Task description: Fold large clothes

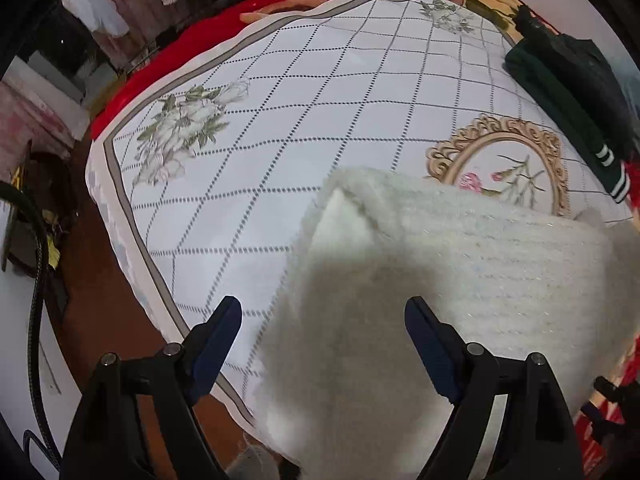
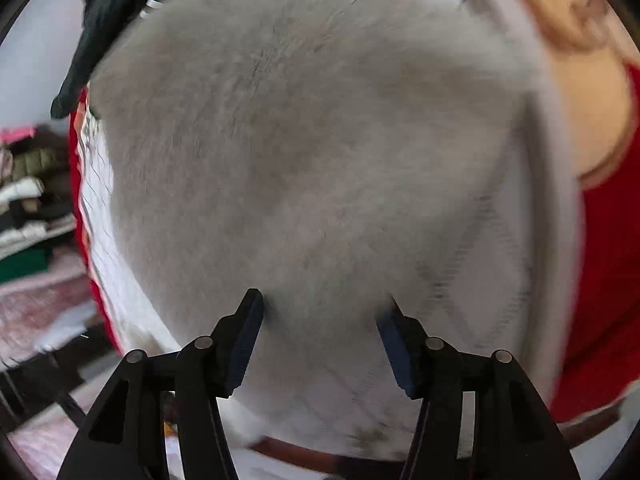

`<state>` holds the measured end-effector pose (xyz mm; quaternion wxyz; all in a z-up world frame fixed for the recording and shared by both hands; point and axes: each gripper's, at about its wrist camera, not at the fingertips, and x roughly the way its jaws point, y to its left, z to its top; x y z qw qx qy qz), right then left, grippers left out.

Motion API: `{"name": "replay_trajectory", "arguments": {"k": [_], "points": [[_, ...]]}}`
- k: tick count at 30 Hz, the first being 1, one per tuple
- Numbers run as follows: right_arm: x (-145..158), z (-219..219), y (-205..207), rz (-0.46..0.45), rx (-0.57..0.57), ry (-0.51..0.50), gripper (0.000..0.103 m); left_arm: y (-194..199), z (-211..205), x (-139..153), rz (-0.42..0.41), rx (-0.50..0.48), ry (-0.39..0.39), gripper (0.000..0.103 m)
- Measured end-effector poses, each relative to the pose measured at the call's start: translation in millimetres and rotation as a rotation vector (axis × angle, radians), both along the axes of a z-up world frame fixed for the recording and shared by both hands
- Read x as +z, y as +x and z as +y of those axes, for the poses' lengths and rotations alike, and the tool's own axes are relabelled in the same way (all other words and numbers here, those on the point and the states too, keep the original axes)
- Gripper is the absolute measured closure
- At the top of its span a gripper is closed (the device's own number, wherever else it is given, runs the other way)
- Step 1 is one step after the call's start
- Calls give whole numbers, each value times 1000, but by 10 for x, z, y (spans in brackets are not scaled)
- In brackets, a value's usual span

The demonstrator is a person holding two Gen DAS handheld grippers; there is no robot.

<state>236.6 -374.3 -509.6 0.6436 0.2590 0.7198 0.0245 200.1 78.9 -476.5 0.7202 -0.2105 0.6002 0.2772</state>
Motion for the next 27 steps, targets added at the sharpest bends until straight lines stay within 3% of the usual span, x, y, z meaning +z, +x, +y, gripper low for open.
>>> {"name": "replay_trajectory", "arguments": {"k": [4, 7, 11, 16, 17, 18, 19, 21, 23, 27], "points": [[550, -193, 194, -130, 100, -118, 41, -6, -88, 13, -14, 5, -17, 20], [819, -57, 663, -241, 221, -173, 32, 55, -46, -54, -20, 19, -18, 20], [805, 390, 1566, -333, 395, -176, 31, 159, 95, -185, -49, 47, -28, 20], [466, 1125, 2175, -267, 672, -72, 30, 279, 232, -408, -70, 66, -110, 20], [347, 1287, 2245, -207, 732, -53, 34, 310, 239, -448, -69, 61, -111, 20], [266, 1419, 2284, -179, 765, -50, 72, 328, 243, -476, -67, 57, -111, 20], [244, 1504, 2303, -171, 782, -46, 98, 331, 250, -493, -63, 56, -109, 20], [290, 1639, 2330, -179, 789, -72, 99, 327, 265, -526, -57, 56, -107, 20], [478, 1657, 2320, -251, 776, -66, 99, 289, 294, -537, -52, 67, -107, 20], [843, 1698, 2354, -361, 687, 31, 99, 175, 356, -516, -49, 89, -101, 20]]}}
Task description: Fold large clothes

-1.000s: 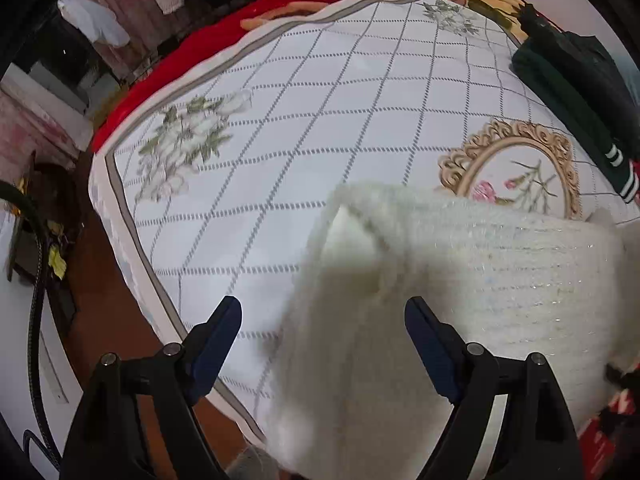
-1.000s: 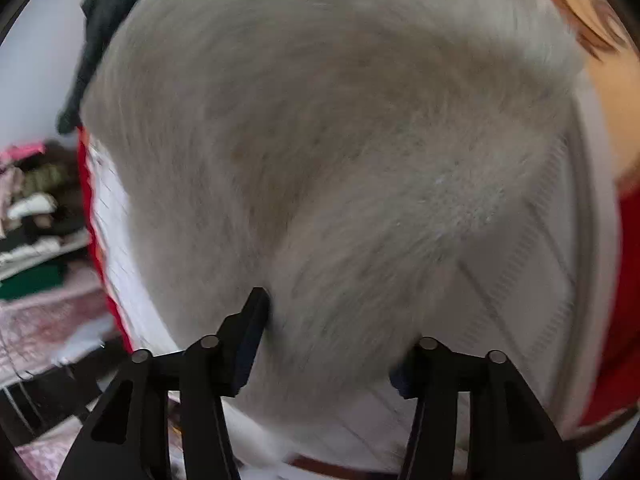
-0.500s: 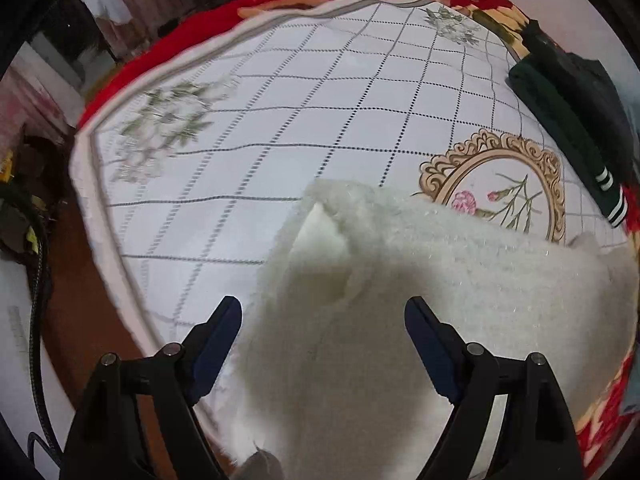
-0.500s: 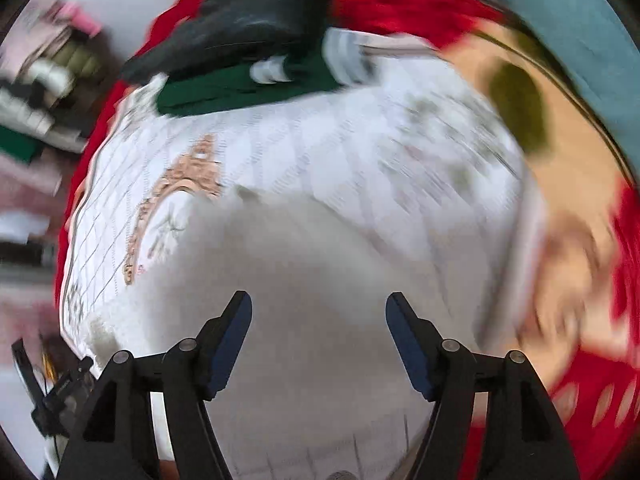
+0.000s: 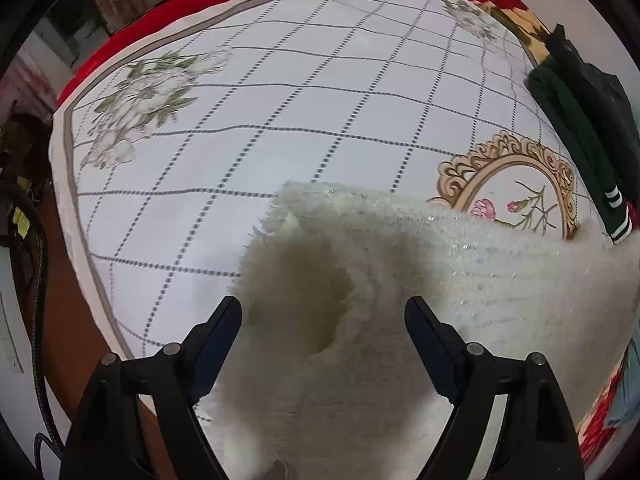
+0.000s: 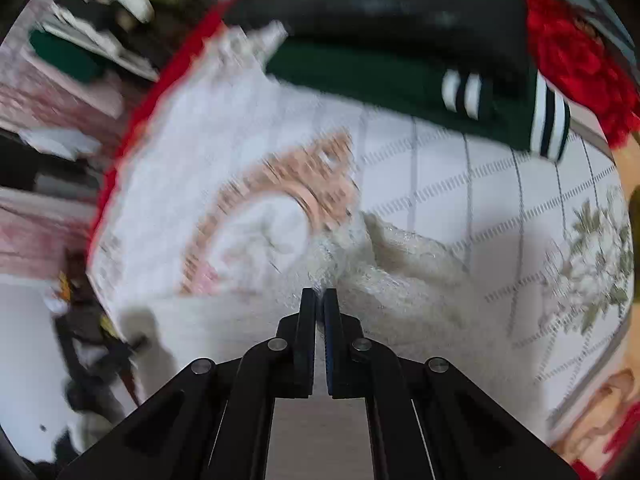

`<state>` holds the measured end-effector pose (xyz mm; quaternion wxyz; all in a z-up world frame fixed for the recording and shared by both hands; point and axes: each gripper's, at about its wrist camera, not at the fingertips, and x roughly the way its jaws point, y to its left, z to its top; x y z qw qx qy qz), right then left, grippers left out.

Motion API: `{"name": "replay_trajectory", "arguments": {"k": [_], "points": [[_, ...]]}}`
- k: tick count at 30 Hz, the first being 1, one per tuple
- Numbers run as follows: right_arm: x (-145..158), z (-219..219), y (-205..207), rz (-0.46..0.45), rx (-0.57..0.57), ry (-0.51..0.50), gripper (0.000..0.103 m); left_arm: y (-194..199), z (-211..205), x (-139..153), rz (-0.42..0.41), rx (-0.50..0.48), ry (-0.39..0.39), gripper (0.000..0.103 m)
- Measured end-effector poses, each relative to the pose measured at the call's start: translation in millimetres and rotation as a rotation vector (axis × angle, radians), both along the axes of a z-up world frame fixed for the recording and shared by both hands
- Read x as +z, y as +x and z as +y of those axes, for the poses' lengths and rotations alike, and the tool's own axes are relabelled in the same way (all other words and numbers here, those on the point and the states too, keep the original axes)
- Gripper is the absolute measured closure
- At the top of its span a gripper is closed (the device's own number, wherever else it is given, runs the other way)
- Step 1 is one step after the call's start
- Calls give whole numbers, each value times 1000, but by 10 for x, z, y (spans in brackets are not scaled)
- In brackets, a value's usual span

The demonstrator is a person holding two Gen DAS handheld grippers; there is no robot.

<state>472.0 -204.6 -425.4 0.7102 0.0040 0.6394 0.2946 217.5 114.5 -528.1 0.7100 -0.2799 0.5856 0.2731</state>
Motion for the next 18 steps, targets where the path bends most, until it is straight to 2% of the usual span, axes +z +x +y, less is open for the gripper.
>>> {"name": "replay_trajectory", "arguments": {"k": [3, 7, 9, 11, 12, 13, 15, 18], "points": [[-47, 187, 61, -16, -27, 42, 99, -84, 55, -5, 4, 27, -9, 20], [-378, 498, 233, -18, 0, -98, 99, -123, 131, -34, -11, 81, -54, 20], [-497, 534, 255, 6, -10, -119, 99, -117, 191, -90, -49, 135, -120, 21], [-497, 521, 262, 8, -17, -118, 99, -105, 216, -139, -66, 171, -132, 40], [-484, 508, 258, 8, -21, -118, 99, -110, 214, -131, -58, 175, -113, 73], [-462, 488, 262, 7, -30, -116, 99, -143, 205, -89, -78, 179, -111, 85], [-432, 471, 270, 8, -50, -101, 99, -285, 120, 146, -155, 193, -89, 88], [-343, 478, 250, -25, -69, -85, 100, -476, -68, 494, -197, 185, -63, 90]]}}
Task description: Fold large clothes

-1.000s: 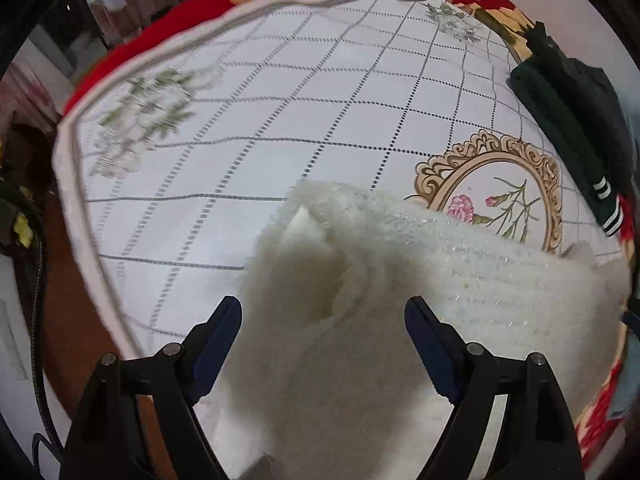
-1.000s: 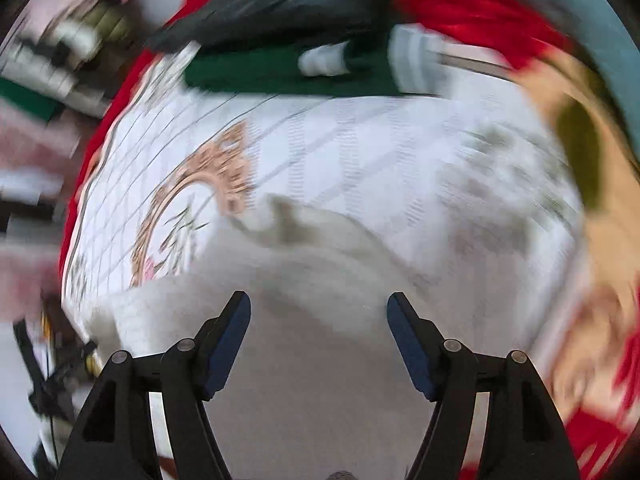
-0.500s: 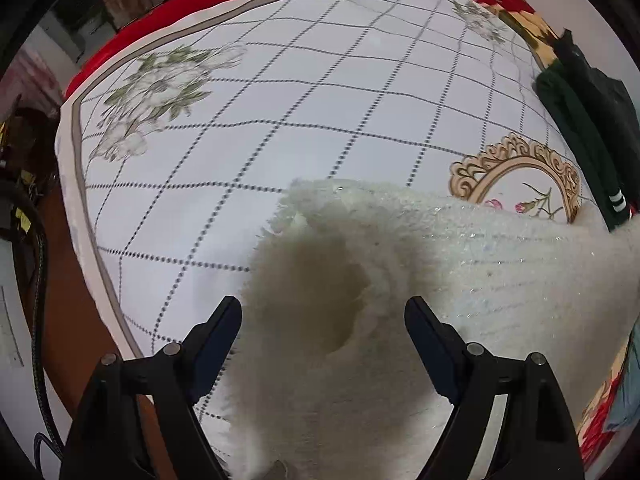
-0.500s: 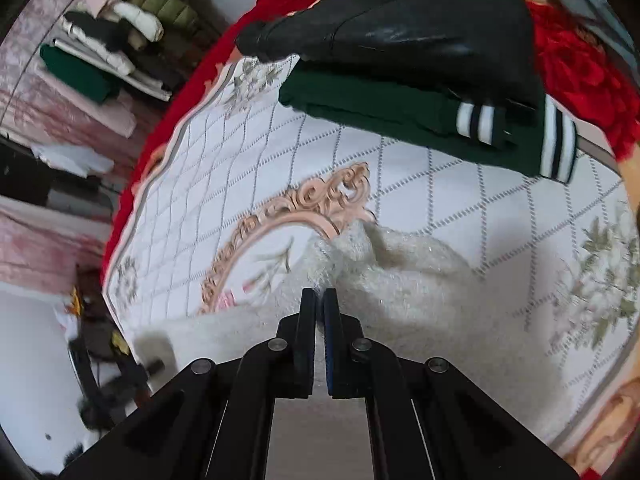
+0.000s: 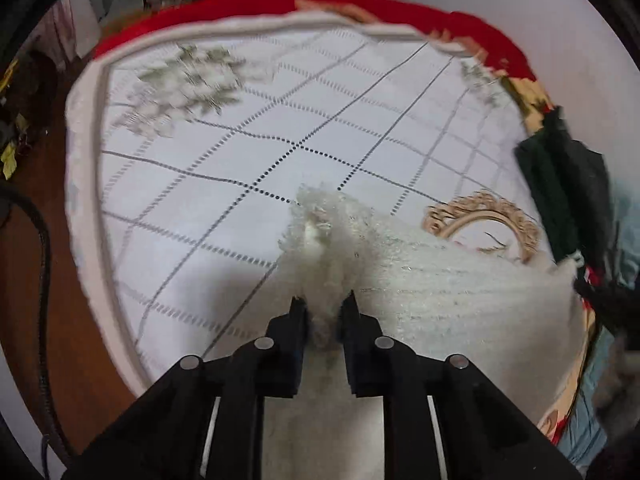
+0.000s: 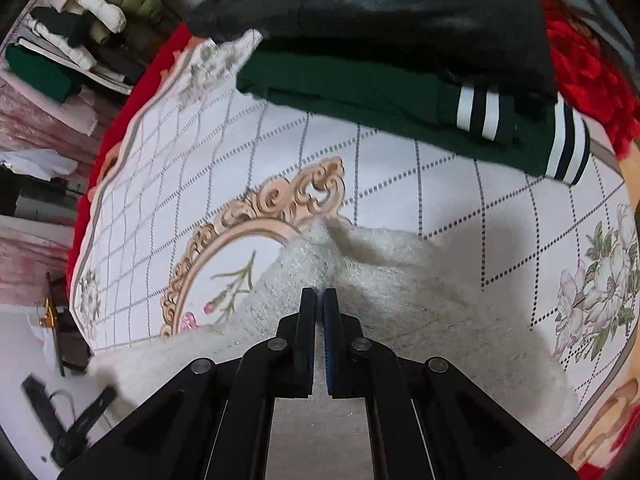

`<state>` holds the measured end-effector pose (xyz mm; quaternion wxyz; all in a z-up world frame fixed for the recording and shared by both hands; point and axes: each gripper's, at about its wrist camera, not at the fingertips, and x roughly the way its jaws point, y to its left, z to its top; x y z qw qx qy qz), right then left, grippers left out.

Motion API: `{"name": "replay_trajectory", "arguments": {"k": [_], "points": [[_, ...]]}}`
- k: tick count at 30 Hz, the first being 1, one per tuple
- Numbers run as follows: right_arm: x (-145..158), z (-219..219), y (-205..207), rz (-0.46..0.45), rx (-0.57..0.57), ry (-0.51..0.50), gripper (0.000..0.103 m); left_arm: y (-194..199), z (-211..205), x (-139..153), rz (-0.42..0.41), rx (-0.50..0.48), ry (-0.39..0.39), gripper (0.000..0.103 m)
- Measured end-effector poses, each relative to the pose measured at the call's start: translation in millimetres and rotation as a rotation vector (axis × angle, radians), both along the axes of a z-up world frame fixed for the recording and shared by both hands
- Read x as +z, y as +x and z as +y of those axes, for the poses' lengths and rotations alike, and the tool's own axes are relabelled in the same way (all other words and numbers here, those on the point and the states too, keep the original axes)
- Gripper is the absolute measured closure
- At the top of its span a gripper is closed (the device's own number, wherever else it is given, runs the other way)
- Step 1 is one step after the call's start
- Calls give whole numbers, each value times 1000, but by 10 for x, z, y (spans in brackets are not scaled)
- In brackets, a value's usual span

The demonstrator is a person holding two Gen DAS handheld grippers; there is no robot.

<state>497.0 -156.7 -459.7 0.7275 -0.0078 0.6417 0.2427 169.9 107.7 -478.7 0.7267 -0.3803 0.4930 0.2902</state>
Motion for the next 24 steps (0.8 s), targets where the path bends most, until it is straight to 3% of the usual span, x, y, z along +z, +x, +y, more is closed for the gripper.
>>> {"name": "replay_trajectory", "arguments": {"k": [3, 5, 11, 16, 17, 19, 20, 21, 22, 24], "points": [[136, 23, -25, -60, -18, 25, 103, -154, -110, 150, 8, 3, 9, 90], [193, 62, 49, -87, -40, 50, 103, -217, -80, 11, 44, 16, 2, 90], [113, 244, 112, 31, 16, 67, 103, -216, -21, -684, 164, 8, -40, 88], [275, -185, -144, 64, -5, 71, 101, -192, 68, -644, 156, 30, -89, 79], [300, -329, -185, 67, -33, 77, 95, -202, 74, -589, 150, 36, -92, 78], [334, -707, -283, 66, -116, 93, 61, -207, 61, -451, 149, 36, -76, 68], [325, -921, -343, 64, -165, 112, 22, -204, 44, -371, 154, 31, -56, 63], [305, -1041, -365, 64, -192, 123, 2, -199, 25, -296, 155, 24, -34, 44], [245, -1235, -429, 68, -236, 135, 2, -198, 11, -246, 150, 18, -19, 23], [46, -1502, -510, 122, -306, 127, 2, -165, -31, -142, 142, 9, 12, 19]]}}
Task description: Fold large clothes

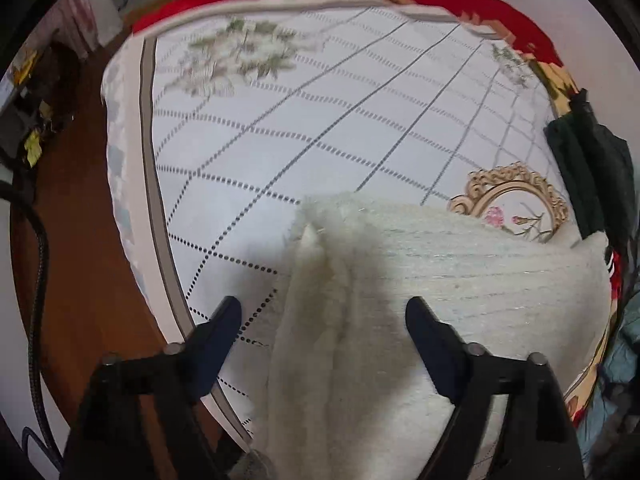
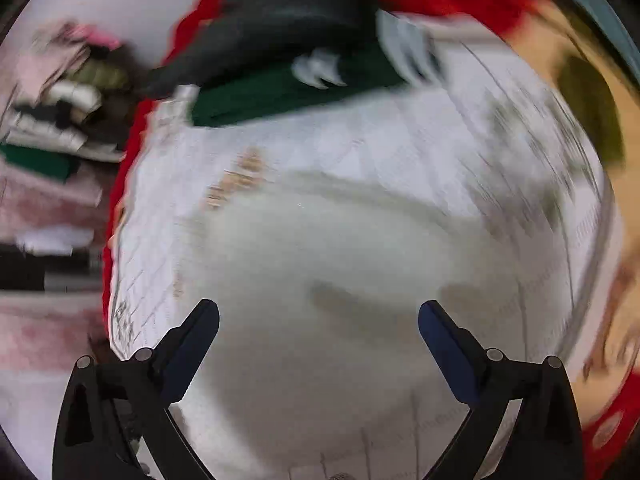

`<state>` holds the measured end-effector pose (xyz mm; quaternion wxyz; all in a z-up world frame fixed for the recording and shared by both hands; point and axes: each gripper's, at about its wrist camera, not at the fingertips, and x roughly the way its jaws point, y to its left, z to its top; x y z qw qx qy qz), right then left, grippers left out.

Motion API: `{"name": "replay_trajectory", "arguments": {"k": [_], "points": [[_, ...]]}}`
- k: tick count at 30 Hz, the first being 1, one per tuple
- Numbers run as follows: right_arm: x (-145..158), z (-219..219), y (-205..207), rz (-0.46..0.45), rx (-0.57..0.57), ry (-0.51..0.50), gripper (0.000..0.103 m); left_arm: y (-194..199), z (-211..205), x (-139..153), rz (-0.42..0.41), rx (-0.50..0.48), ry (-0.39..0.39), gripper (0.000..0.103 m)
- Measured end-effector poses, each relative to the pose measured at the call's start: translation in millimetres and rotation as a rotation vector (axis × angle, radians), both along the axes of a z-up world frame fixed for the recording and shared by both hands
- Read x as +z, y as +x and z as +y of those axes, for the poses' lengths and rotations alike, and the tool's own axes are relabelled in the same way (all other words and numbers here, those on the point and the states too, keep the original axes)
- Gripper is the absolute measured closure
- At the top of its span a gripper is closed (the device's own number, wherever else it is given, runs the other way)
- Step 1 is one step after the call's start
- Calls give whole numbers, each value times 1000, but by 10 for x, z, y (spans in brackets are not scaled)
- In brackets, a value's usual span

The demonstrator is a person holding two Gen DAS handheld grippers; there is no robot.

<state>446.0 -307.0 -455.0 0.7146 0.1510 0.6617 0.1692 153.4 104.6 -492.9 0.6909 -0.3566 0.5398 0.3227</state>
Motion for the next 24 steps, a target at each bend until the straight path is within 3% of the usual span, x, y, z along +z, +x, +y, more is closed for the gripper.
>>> {"name": "replay_trajectory", "arguments": {"k": [3, 5, 8, 11, 13, 16, 18, 21, 24], "points": [[-495, -358, -106, 126, -113, 33, 2, 77, -50, 54, 15, -20, 38, 19], [-756, -478, -145, 172, -171, 112, 4, 155, -115, 70, 21, -27, 61, 19], [-1153, -546, -142, 224, -260, 274, 14, 242, -185, 82, 34, -40, 89, 19], [-1337, -423, -83, 223, -303, 453, 51, 288, -244, 114, 52, -59, 123, 19], [-1329, -329, -70, 189, -301, 458, 69, 315, -279, 127, 66, -81, 147, 19], [-1235, -313, -150, 158, -368, 442, 79, 348, -318, 180, 85, -116, 191, 19], [-1133, -405, -278, 139, -433, 428, 91, 370, -341, 252, 93, -136, 235, 19], [-926, -731, -577, 122, -534, 398, 93, 422, -387, 338, 91, -162, 273, 19], [-770, -933, -895, 128, -500, 290, 93, 520, -501, 327, 78, -199, 260, 19]]}}
